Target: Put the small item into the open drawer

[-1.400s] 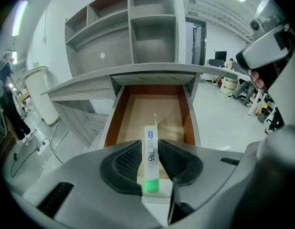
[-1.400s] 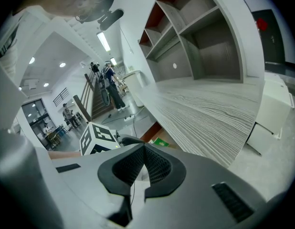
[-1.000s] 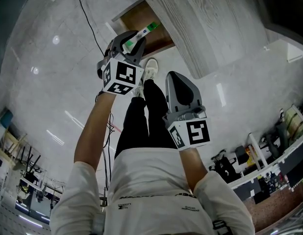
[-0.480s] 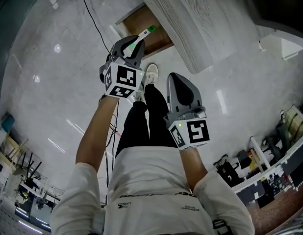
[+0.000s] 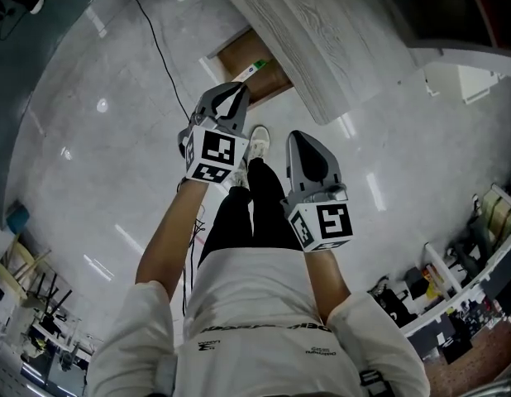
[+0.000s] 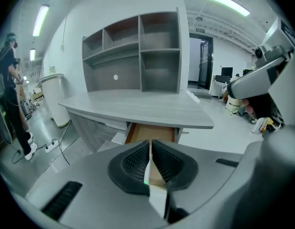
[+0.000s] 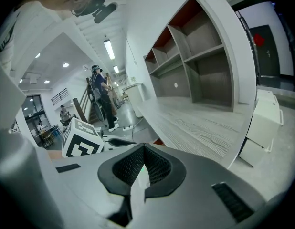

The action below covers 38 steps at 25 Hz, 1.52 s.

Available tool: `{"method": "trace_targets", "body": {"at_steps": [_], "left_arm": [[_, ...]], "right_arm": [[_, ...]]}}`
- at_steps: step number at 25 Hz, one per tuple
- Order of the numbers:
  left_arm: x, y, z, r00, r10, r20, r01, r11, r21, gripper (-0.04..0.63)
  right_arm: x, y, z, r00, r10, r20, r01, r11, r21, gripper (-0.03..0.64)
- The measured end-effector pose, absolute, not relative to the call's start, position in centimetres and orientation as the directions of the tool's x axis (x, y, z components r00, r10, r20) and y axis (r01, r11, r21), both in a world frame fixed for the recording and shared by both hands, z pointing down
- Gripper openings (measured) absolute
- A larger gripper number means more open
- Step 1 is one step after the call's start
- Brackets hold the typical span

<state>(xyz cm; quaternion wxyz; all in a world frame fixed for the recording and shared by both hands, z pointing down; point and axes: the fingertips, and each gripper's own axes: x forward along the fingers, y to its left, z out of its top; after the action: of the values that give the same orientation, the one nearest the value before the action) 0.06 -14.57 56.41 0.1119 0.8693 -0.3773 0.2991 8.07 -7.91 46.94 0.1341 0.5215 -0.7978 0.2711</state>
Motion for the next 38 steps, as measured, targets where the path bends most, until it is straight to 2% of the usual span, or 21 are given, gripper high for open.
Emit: {"method": "trace_targets", "body": {"at_steps": [10, 24, 38], "left_arm": [[-0.2, -13.4, 49.3, 0.528, -0.645, 0.553, -0.724, -0.682, -0.103, 0.017], [-3.0, -10.6, 39.4, 0.534, -0.720, 0.444, -0.807, -0.590, 0.015, 0.015], [-4.5, -6.6, 29.0, 0.542, -0.773, 0.329, -0.813, -0.582, -0.028, 0.015]], "right_arm": [[7.8, -7.6, 41.8, -0.410, -0.795, 0.448, -0.911, 0.328, -0.251, 0.029], [5.3, -6.5, 34.1, -0.425, -0.825, 0.371, -0.905, 0.383, -0.184, 0.029], [3.4, -4.9, 25.9, -0.479, -0.832, 0.280, -0.878, 0.456, -0.147, 0.029]]}}
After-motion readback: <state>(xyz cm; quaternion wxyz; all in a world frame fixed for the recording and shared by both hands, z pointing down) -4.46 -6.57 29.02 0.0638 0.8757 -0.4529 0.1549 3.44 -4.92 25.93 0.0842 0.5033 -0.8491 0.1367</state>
